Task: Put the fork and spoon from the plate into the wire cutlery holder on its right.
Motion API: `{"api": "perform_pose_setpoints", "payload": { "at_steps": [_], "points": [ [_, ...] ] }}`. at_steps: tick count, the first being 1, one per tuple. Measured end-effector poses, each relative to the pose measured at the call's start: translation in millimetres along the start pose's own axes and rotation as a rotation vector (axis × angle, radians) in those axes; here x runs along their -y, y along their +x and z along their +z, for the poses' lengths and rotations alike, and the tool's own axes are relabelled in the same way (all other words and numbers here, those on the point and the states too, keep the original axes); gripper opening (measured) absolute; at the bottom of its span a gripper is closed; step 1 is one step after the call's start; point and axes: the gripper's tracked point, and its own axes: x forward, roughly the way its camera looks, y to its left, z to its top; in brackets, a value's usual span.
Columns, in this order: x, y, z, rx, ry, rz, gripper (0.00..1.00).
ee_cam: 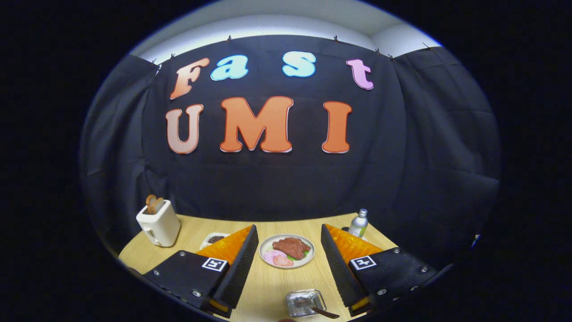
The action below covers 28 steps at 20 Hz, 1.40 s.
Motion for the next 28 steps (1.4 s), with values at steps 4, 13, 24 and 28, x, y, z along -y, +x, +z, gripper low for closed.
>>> {"api": "perform_pose_setpoints", "payload": {
  "at_steps": [4, 13, 24, 28],
  "points": [
    [-21, 5, 20, 0.090, -0.012, 0.019, 0.89],
    [-132, 15, -3, 0.032, -0.019, 0.177, 0.91],
    [-259, -8, -147, -0.446, -0.068, 0.414, 0.93],
    [-268, -28, -209, -0.703, -0.079, 0.397, 0.93]
  ]
}}
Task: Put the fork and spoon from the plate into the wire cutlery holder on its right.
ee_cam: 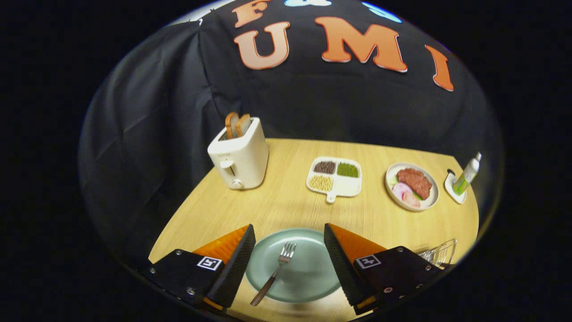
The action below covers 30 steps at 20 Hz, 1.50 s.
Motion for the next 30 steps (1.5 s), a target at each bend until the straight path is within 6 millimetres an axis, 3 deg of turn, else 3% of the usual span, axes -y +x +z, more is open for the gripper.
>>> {"api": "perform_pose_setpoints", "payload": {
  "at_steps": [4, 11, 16, 20, 22, 26, 30],
  "points": [
    [-3, 20, -55, -0.229, -0.007, -0.018, 0.87],
    [-18, 34, -111, -0.477, -0.010, -0.015, 0.71],
    [-26, 38, -143, -0.635, 0.076, -0.014, 0.46],
    [-23, 43, -146, -0.658, 0.126, -0.027, 0.20],
    [-20, 43, -145, -0.652, 0.126, -0.022, 0.14],
    [-18, 46, -144, -0.639, 0.090, 0.005, 0.06],
    [-6, 39, -129, -0.563, 0.057, -0.003, 0.04]
  ]
}}
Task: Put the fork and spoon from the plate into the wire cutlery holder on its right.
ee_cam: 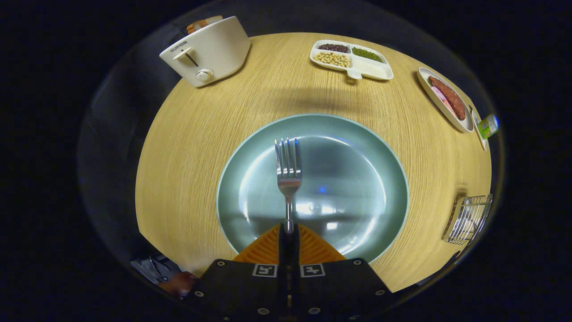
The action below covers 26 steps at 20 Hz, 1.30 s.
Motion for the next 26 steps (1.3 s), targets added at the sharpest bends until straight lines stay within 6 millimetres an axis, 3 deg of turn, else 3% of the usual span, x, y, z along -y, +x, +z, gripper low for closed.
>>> {"api": "perform_pose_setpoints", "payload": {
  "at_steps": [5, 8, 12, 20, 26],
  "points": [
    [27, -26, 12, 0.084, 0.042, 0.012, 0.04],
    [56, -40, 13, 0.123, 0.084, -0.005, 0.04],
    [100, -75, 16, 0.197, 0.139, -0.028, 0.04],
    [186, -131, -17, 0.264, 0.299, -0.098, 0.04],
    [226, -138, -54, 0.254, 0.389, -0.148, 0.04]
  ]
}}
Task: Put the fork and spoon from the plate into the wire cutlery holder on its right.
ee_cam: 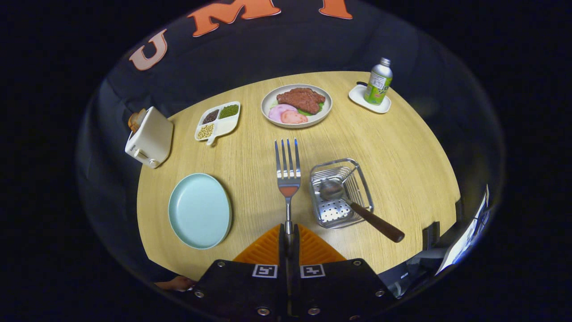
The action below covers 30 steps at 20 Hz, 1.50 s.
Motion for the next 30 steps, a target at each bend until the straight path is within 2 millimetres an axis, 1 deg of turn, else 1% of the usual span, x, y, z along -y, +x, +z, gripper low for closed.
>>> {"api": "perform_pose_setpoints", "payload": {
  "at_steps": [5, 6, 9, 11, 16, 19, 21, 23, 24, 25, 26, 27, 28, 30],
  "points": [
    [27, -4, -13, -0.022, 0.012, -0.022, 0.04],
    [33, -4, -13, -0.023, 0.013, -0.029, 0.05],
    [42, -2, -21, -0.055, -0.003, -0.039, 0.04],
    [52, -2, -17, -0.043, -0.049, -0.070, 0.06],
    [54, -10, -1, -0.009, -0.053, -0.056, 0.10],
    [52, -17, 15, 0.032, -0.055, -0.033, 0.11],
    [49, -23, 27, 0.078, -0.087, -0.019, 0.12],
    [48, -31, 47, 0.158, -0.144, -0.027, 0.18],
    [45, -36, 58, 0.211, -0.161, -0.025, 0.25],
    [39, -42, 71, 0.270, -0.164, -0.017, 0.28],
    [30, -50, 83, 0.332, -0.164, 0.005, 0.36],
    [24, -61, 97, 0.402, -0.158, 0.022, 0.39],
    [16, -71, 108, 0.463, -0.167, 0.048, 0.48],
    [9, -96, 130, 0.601, -0.200, 0.060, 0.63]
  ]
}}
